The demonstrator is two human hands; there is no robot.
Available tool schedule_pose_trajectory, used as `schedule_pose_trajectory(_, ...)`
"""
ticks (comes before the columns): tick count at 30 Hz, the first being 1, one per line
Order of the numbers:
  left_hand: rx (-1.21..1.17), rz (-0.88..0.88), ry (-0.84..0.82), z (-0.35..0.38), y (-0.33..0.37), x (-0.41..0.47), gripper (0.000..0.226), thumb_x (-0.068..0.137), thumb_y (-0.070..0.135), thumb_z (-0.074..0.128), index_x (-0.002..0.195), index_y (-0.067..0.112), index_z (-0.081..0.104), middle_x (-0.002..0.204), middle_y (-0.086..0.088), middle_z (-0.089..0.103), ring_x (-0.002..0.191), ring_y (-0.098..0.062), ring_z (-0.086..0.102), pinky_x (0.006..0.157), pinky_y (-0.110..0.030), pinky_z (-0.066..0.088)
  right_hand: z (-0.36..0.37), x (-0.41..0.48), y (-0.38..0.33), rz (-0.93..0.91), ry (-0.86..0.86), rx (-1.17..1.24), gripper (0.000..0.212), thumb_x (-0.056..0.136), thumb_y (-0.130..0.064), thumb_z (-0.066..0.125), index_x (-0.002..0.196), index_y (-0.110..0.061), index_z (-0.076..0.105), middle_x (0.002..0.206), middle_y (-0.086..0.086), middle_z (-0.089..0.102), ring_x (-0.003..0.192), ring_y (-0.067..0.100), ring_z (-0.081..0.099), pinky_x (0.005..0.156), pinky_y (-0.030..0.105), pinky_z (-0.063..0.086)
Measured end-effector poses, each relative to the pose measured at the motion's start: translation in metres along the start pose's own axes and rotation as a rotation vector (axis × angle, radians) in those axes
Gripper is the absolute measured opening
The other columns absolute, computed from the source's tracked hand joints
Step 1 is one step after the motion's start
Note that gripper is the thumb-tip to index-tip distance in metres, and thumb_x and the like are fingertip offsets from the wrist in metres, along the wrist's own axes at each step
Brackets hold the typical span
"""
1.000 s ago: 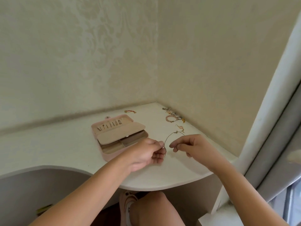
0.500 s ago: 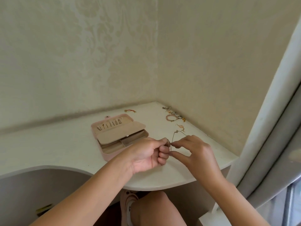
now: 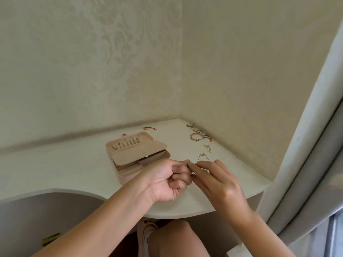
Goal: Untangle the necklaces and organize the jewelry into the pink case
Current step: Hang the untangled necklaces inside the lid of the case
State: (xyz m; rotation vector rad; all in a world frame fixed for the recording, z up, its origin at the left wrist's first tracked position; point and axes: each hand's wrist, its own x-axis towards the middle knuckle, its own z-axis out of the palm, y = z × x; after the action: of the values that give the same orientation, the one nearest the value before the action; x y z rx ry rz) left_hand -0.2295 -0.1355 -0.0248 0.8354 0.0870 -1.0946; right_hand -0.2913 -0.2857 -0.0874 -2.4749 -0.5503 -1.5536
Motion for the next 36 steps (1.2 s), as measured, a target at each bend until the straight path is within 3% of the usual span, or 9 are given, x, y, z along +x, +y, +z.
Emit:
schedule_pose_trajectory(5, -0.022, 0.020, 0.041, 0.006, 0.004, -0.007, 0.006, 0.076, 0.003, 0.051, 0.075, 0.008, 0.049, 0.041, 0.006, 0.027, 0.030, -0.008, 0.027, 0.030, -0.015, 0.013, 0.000, 0.006, 0.007, -0.085, 0.023, 0.000, 0.023, 0.085, -0.004, 0.071, 0.108, -0.001, 0.072, 0.088, 0.010, 0.067, 0.064, 0.016, 0.043, 0.056, 0.023, 0.037)
schedule_pose_trajectory(12, 0.086, 0.096, 0.094, 0.012, 0.010, -0.019, 0.007, 0.077, 0.003, 0.053, 0.071, 0.007, 0.051, 0.043, 0.008, 0.025, 0.031, -0.005, 0.026, 0.029, -0.014, 0.013, 0.000, 0.024, 0.012, -0.213, -0.007, 0.007, 0.014, 0.090, -0.004, 0.063, 0.098, -0.005, 0.075, 0.083, 0.005, 0.066, 0.059, 0.018, 0.049, 0.049, 0.028, 0.042)
schedule_pose_trajectory(14, 0.145, 0.135, 0.131, 0.011, 0.011, -0.019, 0.016, 0.089, 0.004, 0.049, 0.074, 0.010, 0.050, 0.043, 0.008, 0.025, 0.032, -0.004, 0.025, 0.030, -0.013, 0.012, 0.001, 0.027, 0.007, -0.045, 0.005, 0.182, 0.011, 0.088, -0.012, 0.067, 0.093, -0.009, 0.076, 0.080, 0.002, 0.067, 0.063, 0.012, 0.055, 0.056, 0.021, 0.044)
schedule_pose_trajectory(18, 0.378, 0.244, 0.181, 0.012, 0.010, -0.020, 0.023, 0.098, 0.012, 0.046, 0.076, 0.011, 0.049, 0.045, 0.009, 0.024, 0.035, -0.002, 0.022, 0.032, -0.013, 0.011, -0.009, 0.029, -0.007, 0.738, -0.117, 0.677, 0.008, 0.082, -0.016, 0.074, 0.083, -0.024, 0.078, 0.061, -0.015, 0.062, 0.050, 0.002, 0.041, 0.052, 0.009, 0.031)
schedule_pose_trajectory(21, 0.551, 0.304, 0.189, 0.012, 0.008, -0.022, 0.022, 0.099, 0.015, 0.047, 0.077, 0.011, 0.051, 0.046, 0.009, 0.023, 0.039, -0.003, 0.020, 0.036, -0.015, 0.011, -0.012, 0.021, -0.004, 1.050, -0.326, 0.851, 0.015, 0.081, -0.022, 0.075, 0.081, -0.037, 0.078, 0.066, 0.011, 0.061, 0.058, 0.009, 0.041, 0.053, 0.020, 0.034)
schedule_pose_trajectory(24, 0.631, 0.344, 0.188, 0.015, 0.004, -0.022, 0.022, 0.099, 0.014, 0.047, 0.078, 0.010, 0.051, 0.046, 0.008, 0.024, 0.040, -0.004, 0.020, 0.037, -0.015, 0.011, -0.014, 0.019, -0.010, 1.107, -0.466, 0.938, 0.015, 0.075, -0.034, 0.077, 0.088, -0.042, 0.076, 0.093, 0.024, 0.065, 0.073, 0.013, 0.049, 0.062, 0.023, 0.039)
schedule_pose_trajectory(29, 0.836, 0.454, 0.204, 0.016, -0.003, -0.020, 0.025, 0.100, 0.016, 0.048, 0.075, 0.010, 0.045, 0.043, 0.008, 0.026, 0.039, -0.005, 0.020, 0.038, -0.016, 0.014, -0.018, 0.028, -0.015, 1.090, -0.447, 1.056, 0.034, 0.068, -0.047, 0.071, 0.096, -0.028, 0.078, 0.073, -0.001, 0.064, 0.053, 0.007, 0.032, 0.053, 0.020, 0.029)
schedule_pose_trajectory(32, 0.938, 0.498, 0.224, 0.012, -0.005, -0.018, 0.028, 0.101, 0.018, 0.046, 0.074, 0.009, 0.045, 0.043, 0.009, 0.026, 0.040, -0.005, 0.020, 0.037, -0.015, 0.016, -0.022, 0.030, -0.014, 1.108, -0.446, 1.151, 0.032, 0.078, -0.037, 0.067, 0.100, -0.016, 0.077, 0.071, -0.006, 0.069, 0.052, 0.009, 0.026, 0.051, 0.017, 0.027)
schedule_pose_trajectory(36, 0.991, 0.512, 0.233, 0.005, -0.011, -0.014, 0.026, 0.102, 0.020, 0.045, 0.079, 0.007, 0.047, 0.045, 0.010, 0.028, 0.040, -0.005, 0.021, 0.038, -0.014, 0.019, -0.022, 0.031, -0.014, 1.154, -0.429, 1.078, 0.024, 0.078, -0.031, 0.069, 0.091, -0.013, 0.078, 0.083, 0.003, 0.074, 0.048, 0.005, 0.032, 0.049, 0.014, 0.031)
